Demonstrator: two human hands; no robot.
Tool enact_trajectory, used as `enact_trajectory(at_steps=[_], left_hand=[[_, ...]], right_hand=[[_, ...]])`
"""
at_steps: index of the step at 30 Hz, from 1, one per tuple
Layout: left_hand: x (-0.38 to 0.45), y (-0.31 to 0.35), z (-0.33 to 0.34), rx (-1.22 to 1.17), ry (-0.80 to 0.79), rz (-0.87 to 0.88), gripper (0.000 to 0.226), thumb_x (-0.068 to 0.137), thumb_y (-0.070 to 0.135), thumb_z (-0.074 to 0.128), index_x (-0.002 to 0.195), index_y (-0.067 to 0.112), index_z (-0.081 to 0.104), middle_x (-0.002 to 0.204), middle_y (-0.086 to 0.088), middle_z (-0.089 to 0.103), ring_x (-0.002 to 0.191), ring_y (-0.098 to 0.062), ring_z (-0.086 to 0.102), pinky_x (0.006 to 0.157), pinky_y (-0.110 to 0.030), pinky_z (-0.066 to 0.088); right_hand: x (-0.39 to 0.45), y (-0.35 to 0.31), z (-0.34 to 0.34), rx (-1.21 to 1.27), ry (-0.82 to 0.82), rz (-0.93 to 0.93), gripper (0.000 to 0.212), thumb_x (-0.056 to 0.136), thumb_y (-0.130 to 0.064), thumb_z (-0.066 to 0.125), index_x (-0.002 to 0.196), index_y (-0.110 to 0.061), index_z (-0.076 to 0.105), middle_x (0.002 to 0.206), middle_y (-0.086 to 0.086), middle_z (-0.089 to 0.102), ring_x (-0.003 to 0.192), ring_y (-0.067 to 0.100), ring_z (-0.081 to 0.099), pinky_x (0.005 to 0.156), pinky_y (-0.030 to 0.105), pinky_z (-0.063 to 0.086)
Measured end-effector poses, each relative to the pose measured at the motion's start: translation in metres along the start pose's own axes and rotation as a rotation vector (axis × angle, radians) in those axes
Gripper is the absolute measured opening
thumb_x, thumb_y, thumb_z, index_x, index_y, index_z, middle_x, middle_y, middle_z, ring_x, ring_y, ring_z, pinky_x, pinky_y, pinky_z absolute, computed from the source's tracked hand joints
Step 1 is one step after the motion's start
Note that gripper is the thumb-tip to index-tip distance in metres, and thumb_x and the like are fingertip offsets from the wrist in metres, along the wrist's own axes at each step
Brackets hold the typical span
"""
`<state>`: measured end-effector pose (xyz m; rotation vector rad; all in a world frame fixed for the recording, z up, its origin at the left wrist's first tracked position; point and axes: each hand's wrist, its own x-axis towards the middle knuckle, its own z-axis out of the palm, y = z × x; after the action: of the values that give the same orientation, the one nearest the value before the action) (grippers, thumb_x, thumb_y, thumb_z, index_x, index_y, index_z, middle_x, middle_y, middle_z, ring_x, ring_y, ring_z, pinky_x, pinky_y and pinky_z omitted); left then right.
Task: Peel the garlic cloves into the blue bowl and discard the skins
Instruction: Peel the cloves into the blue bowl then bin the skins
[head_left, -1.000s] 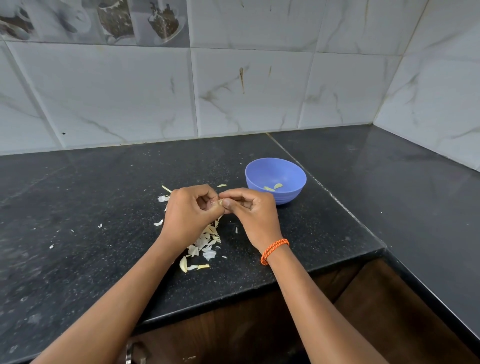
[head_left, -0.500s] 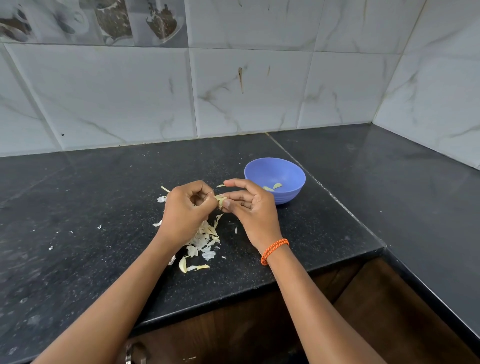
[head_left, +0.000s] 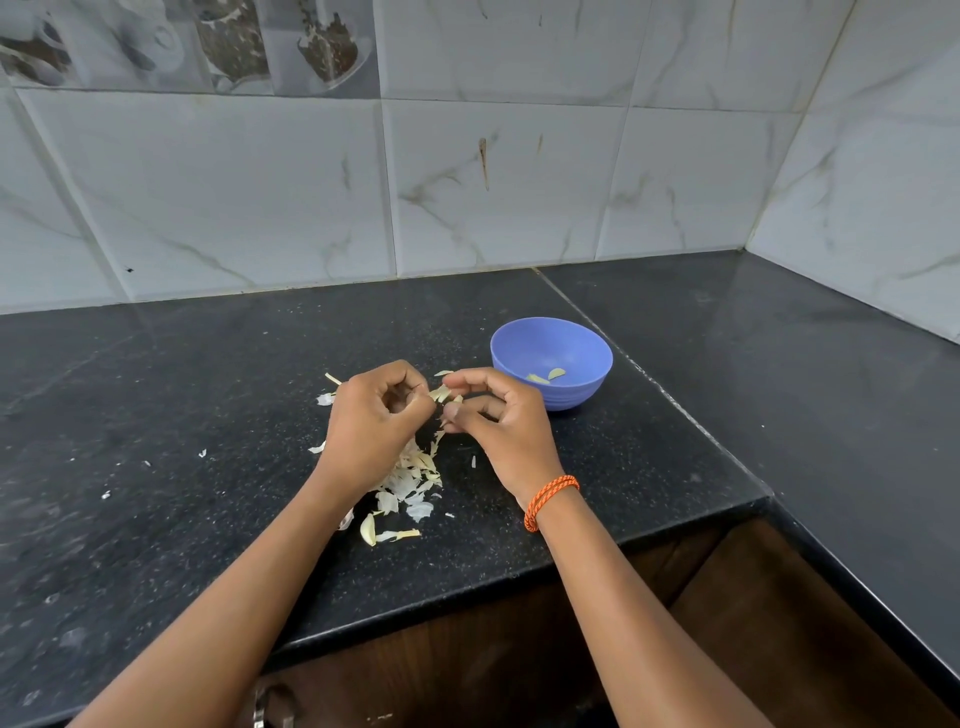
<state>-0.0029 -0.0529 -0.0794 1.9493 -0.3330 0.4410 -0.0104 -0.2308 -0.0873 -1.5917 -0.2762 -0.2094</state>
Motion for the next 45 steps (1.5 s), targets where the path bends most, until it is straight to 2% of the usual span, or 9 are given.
enact_trajectory(at_steps=[6, 11, 16, 20, 26, 33, 38, 40, 45], left_hand=[[-0.001, -0.005, -0.006, 0.288, 0.046, 0.010, 0.019, 0.091, 0.037, 0.056, 0.078, 0.035, 0.070, 0.077, 0.011, 0.070, 0.077, -0.010, 0.061, 0.063, -0.036, 0.048], [0.001, -0.012, -0.005, 0.440, 0.055, 0.015, 0.033, 0.102, 0.046, 0.060, 0.079, 0.030, 0.076, 0.089, 0.018, 0.071, 0.097, -0.008, 0.048, 0.071, -0.038, 0.049], [0.003, -0.016, -0.007, 0.399, 0.052, 0.033, 0.020, 0.086, 0.033, 0.087, 0.078, 0.036, 0.070, 0.096, 0.016, 0.064, 0.098, -0.009, 0.053, 0.074, -0.034, 0.047], [0.004, -0.012, -0.010, 0.257, 0.013, 0.037, 0.020, 0.087, 0.021, 0.087, 0.090, 0.037, 0.076, 0.091, 0.015, 0.071, 0.089, -0.008, 0.062, 0.081, -0.041, 0.055], [-0.003, -0.005, -0.007, 0.240, -0.134, 0.060, 0.019, 0.085, 0.057, 0.084, 0.082, 0.040, 0.077, 0.088, 0.020, 0.075, 0.098, -0.003, 0.060, 0.081, -0.037, 0.051], [0.000, -0.006, -0.008, 0.297, -0.097, -0.011, 0.011, 0.084, 0.044, 0.090, 0.077, 0.038, 0.083, 0.075, 0.014, 0.074, 0.083, -0.004, 0.065, 0.075, -0.043, 0.056], [0.003, -0.013, -0.011, 0.311, -0.051, 0.046, 0.029, 0.094, 0.009, 0.079, 0.093, 0.037, 0.083, 0.087, 0.025, 0.077, 0.094, -0.002, 0.067, 0.082, -0.043, 0.058], [0.003, -0.014, -0.012, 0.315, -0.045, 0.082, 0.041, 0.091, -0.001, 0.069, 0.081, 0.037, 0.079, 0.088, 0.023, 0.076, 0.099, -0.006, 0.065, 0.083, -0.043, 0.057], [0.002, -0.016, -0.010, 0.279, -0.063, 0.020, 0.031, 0.090, 0.033, 0.053, 0.063, 0.031, 0.066, 0.091, 0.018, 0.072, 0.103, -0.009, 0.058, 0.084, -0.043, 0.051]], right_hand=[[0.000, 0.004, 0.000, 0.010, 0.031, -0.036, 0.027, 0.102, 0.003, 0.061, 0.125, -0.010, 0.070, 0.121, 0.012, 0.069, 0.092, 0.027, 0.080, 0.086, 0.039, 0.065], [0.000, 0.004, 0.002, -0.071, 0.033, -0.067, 0.034, 0.106, 0.005, 0.047, 0.127, -0.010, 0.069, 0.120, 0.009, 0.068, 0.092, 0.026, 0.079, 0.082, 0.040, 0.066], [-0.002, 0.001, 0.002, -0.130, 0.048, -0.090, 0.031, 0.102, 0.005, 0.055, 0.125, -0.010, 0.070, 0.116, 0.007, 0.070, 0.086, 0.021, 0.079, 0.074, 0.030, 0.063], [-0.003, 0.000, 0.001, -0.114, 0.057, -0.086, 0.025, 0.102, 0.002, 0.062, 0.122, -0.009, 0.070, 0.111, 0.007, 0.070, 0.083, 0.022, 0.079, 0.074, 0.030, 0.063], [-0.003, 0.000, 0.001, -0.123, 0.101, -0.095, 0.025, 0.100, -0.001, 0.065, 0.121, -0.013, 0.072, 0.109, 0.005, 0.071, 0.080, 0.024, 0.079, 0.073, 0.033, 0.064], [-0.005, -0.004, 0.000, -0.142, 0.172, -0.120, 0.016, 0.101, -0.002, 0.065, 0.114, -0.009, 0.071, 0.109, 0.007, 0.074, 0.083, 0.016, 0.080, 0.068, 0.027, 0.062], [-0.004, -0.001, 0.001, -0.248, 0.213, -0.221, 0.013, 0.103, -0.005, 0.066, 0.114, -0.011, 0.071, 0.108, 0.003, 0.070, 0.082, 0.013, 0.079, 0.071, 0.034, 0.065], [-0.002, -0.002, 0.002, -0.356, 0.201, -0.301, 0.015, 0.103, -0.006, 0.065, 0.115, -0.013, 0.071, 0.107, -0.001, 0.068, 0.082, 0.010, 0.077, 0.070, 0.029, 0.062], [0.018, -0.018, -0.015, -0.655, 0.329, -0.387, 0.021, 0.108, -0.014, 0.057, 0.122, -0.018, 0.072, 0.108, -0.004, 0.074, 0.095, 0.014, 0.070, 0.081, 0.034, 0.058]])
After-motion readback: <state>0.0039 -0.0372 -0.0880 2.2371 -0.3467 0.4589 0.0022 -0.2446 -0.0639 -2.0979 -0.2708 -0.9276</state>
